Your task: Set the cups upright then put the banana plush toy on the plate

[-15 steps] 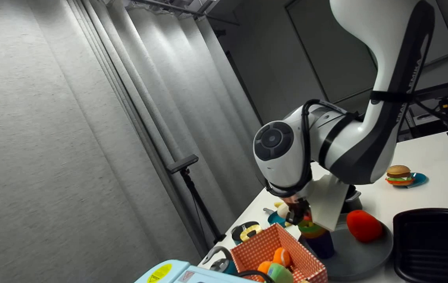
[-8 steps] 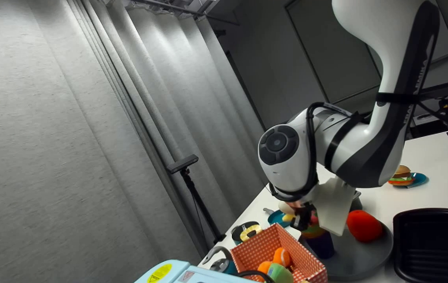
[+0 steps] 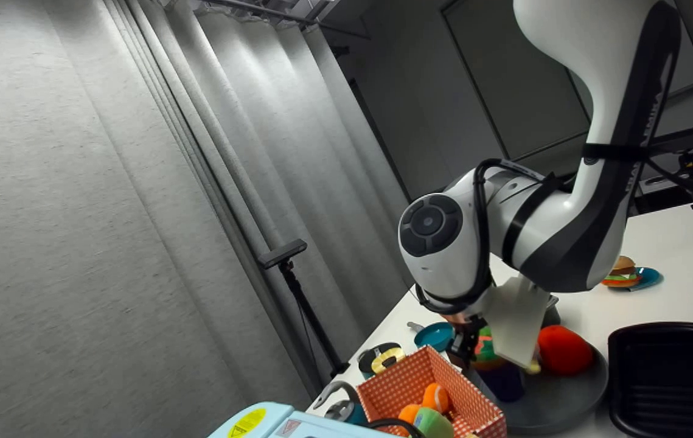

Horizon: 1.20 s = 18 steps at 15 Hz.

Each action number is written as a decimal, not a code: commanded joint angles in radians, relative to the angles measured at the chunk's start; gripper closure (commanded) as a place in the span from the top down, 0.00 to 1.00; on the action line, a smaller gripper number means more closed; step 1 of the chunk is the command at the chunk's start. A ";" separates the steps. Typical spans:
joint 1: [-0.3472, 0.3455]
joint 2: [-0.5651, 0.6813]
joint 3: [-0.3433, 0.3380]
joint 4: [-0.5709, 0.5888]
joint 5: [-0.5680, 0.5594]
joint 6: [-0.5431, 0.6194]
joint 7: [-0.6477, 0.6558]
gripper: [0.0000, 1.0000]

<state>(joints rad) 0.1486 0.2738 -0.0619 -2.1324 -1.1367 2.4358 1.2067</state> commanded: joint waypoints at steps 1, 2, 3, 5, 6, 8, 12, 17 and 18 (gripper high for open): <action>-0.025 -0.020 0.023 -0.019 -0.021 0.000 0.008 1.00; -0.025 -0.020 0.023 -0.020 -0.021 0.000 0.009 1.00; -0.025 -0.021 0.023 -0.021 -0.021 0.000 0.010 1.00; -0.024 -0.023 0.023 -0.024 -0.024 0.000 0.012 1.00; -0.022 -0.027 0.022 -0.026 -0.028 -0.003 0.015 1.00; -0.019 -0.035 0.021 -0.030 -0.039 -0.008 0.023 1.00; -0.016 -0.073 0.022 -0.052 -0.092 0.017 0.062 1.00; -0.029 -0.165 0.038 -0.122 -0.137 0.031 0.120 1.00; -0.031 -0.185 0.040 -0.142 -0.143 0.032 0.134 1.00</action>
<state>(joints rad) 0.1484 0.1796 -0.0445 -2.1879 -1.2256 2.4402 1.2770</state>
